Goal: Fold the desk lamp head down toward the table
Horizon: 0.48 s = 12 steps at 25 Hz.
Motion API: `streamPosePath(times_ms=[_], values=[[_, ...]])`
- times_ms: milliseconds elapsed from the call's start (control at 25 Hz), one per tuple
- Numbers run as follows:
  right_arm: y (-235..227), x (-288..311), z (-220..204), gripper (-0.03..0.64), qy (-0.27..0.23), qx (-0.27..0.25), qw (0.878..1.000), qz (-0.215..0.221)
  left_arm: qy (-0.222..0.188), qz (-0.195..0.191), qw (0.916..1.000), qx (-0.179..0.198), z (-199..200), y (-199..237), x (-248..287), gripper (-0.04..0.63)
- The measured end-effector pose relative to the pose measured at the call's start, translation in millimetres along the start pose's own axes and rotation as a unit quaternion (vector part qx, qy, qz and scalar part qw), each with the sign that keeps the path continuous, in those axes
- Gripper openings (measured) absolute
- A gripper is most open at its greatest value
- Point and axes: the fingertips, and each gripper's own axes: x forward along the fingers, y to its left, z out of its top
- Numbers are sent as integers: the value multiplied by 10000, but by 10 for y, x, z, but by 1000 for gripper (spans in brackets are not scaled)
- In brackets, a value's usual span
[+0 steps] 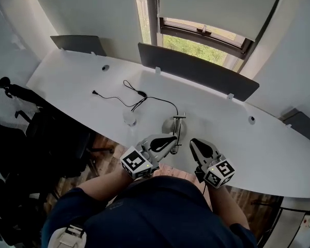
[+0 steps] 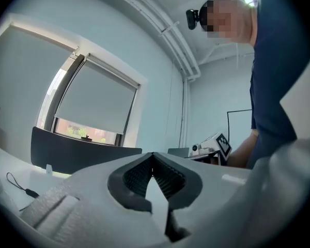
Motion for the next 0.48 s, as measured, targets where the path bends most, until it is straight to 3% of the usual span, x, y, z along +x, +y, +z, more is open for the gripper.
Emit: streamPosePath(times_ms=[200,480], values=[[204,-24,194,23,-244,-312,9992,59,-86,32,9996,-249,97,-199,-36,6],[317,-43,213,9,-342,-592,9976,-53,-59,-17,10000,5,104,-411,-1,6]])
